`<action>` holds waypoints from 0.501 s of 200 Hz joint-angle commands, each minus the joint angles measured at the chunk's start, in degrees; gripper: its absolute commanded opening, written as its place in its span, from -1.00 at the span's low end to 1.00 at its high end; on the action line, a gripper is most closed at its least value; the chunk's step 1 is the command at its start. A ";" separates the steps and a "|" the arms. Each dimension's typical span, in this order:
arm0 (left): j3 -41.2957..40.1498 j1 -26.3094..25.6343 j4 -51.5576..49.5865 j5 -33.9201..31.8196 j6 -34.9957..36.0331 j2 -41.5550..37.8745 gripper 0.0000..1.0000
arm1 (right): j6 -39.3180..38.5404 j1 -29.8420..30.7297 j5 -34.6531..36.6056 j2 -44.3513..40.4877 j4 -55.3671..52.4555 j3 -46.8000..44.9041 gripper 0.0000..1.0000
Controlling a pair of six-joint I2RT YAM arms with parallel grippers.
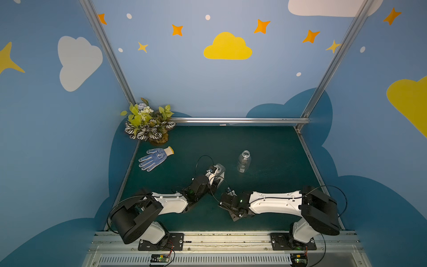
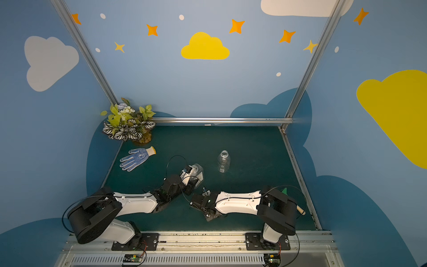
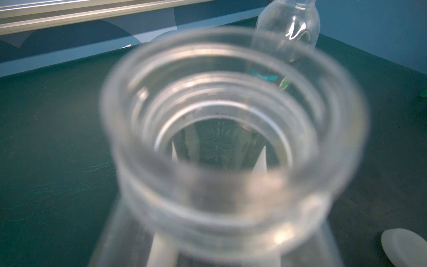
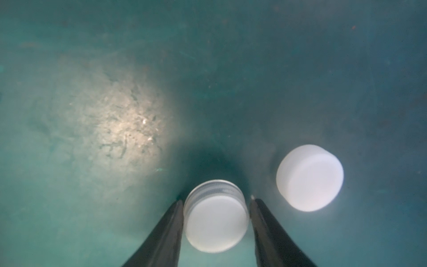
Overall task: Screw on the bottle caps
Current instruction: Screw the bottle cap onto the plastic bottle.
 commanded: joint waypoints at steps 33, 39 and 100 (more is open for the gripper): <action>-0.55 -0.38 -7.11 1.66 -0.13 2.19 -0.23 | 1.42 0.08 -5.30 0.57 3.10 -4.78 -0.07; -0.50 -0.38 -7.10 1.66 -0.18 2.22 -0.23 | 1.53 -0.06 -5.48 0.34 3.35 -5.16 -0.06; -0.38 -0.55 -7.42 1.57 -0.05 2.17 -0.23 | 2.16 -0.27 -5.43 -0.19 3.05 -6.54 -0.03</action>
